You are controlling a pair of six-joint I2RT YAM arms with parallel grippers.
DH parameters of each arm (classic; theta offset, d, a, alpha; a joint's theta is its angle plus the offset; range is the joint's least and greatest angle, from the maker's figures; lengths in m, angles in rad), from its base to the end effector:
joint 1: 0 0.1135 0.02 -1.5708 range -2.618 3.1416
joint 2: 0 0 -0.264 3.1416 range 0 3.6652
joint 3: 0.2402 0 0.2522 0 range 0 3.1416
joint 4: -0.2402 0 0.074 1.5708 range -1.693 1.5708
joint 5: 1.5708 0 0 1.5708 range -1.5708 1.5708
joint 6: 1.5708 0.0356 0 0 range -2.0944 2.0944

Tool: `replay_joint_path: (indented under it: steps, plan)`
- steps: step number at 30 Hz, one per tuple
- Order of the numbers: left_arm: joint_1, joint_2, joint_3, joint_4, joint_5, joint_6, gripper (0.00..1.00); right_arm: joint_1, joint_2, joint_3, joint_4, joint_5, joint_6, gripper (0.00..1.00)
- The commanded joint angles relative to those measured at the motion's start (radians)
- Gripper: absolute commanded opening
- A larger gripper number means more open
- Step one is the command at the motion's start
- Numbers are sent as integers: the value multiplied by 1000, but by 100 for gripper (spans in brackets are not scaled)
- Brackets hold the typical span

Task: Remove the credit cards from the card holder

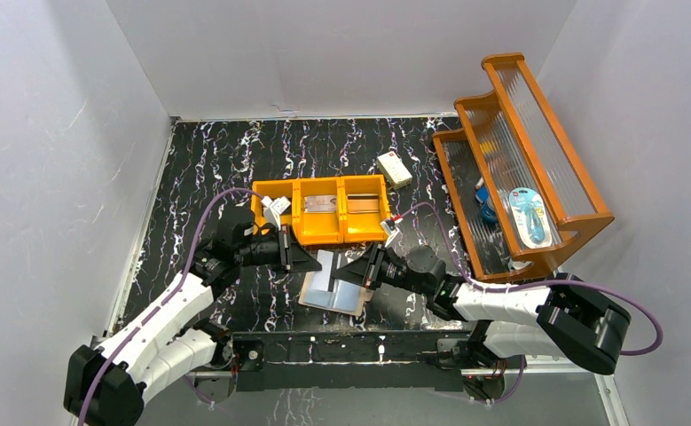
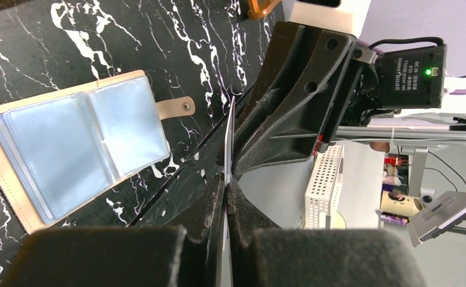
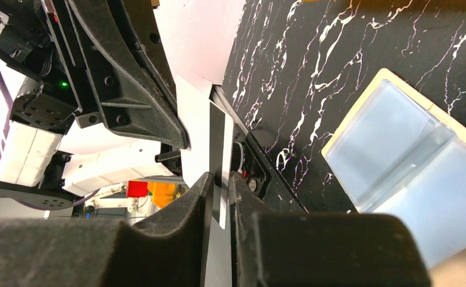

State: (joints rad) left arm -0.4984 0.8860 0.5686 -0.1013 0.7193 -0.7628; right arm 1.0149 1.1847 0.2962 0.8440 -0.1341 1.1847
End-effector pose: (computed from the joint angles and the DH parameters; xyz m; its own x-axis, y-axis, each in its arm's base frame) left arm 0.1614 -0.1146 0.2576 -0.8719 -0.1172 -0.4754 0.3954 0.4039 -0.8249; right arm 0.1177 0.1985 0.2009 -0.8540 0.3651 -0.3707 -0.3218 0.1892 0.9277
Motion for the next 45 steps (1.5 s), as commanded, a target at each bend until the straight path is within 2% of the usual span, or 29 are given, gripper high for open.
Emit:
replay_joint_path:
  steps: [1, 4, 11, 14, 17, 20, 24, 26, 29, 33, 39, 41, 45]
  plan:
    - [-2, -29, -16, 49, 61, -32, 0, 6, 1, 6, 141, -22, 14, 27]
    - [-3, -29, -20, 73, 72, -47, 0, 5, 13, -1, 178, -23, 25, 32]
    - [-3, -31, -28, 92, 80, -58, 0, -1, 39, -21, 266, -36, 53, 33]
    - [-3, -32, -28, 88, 73, -57, 0, -4, 41, -35, 301, -35, 64, 27]
    - [-3, -32, -26, 75, 61, -46, 2, -8, 36, -45, 320, -37, 64, 15]
    - [-3, -32, 1, -12, 6, 4, 15, -12, 16, -58, 302, -22, 60, 9]
    - [-3, -27, 70, -159, -111, 80, 45, -15, -32, -67, 222, 15, 43, 3]
    - [-3, -30, 100, -211, -170, 101, 57, -15, -64, -58, 156, 31, 26, 2]
    - [-3, -46, 145, -299, -296, 118, 81, -15, -106, -8, -10, 72, -23, 0]
    - [-3, -77, 223, -466, -570, 153, 96, -16, -141, 168, -394, 171, -165, 0]
    - [-3, -95, 340, -654, -956, 220, 98, -14, -42, 452, -756, 337, -467, 0]
    - [-3, -96, 356, -677, -1086, 243, 98, -15, 30, 552, -839, 337, -467, 0]
    - [-3, -109, 351, -675, -1245, 279, 98, -15, 178, 735, -947, 337, -467, 0]
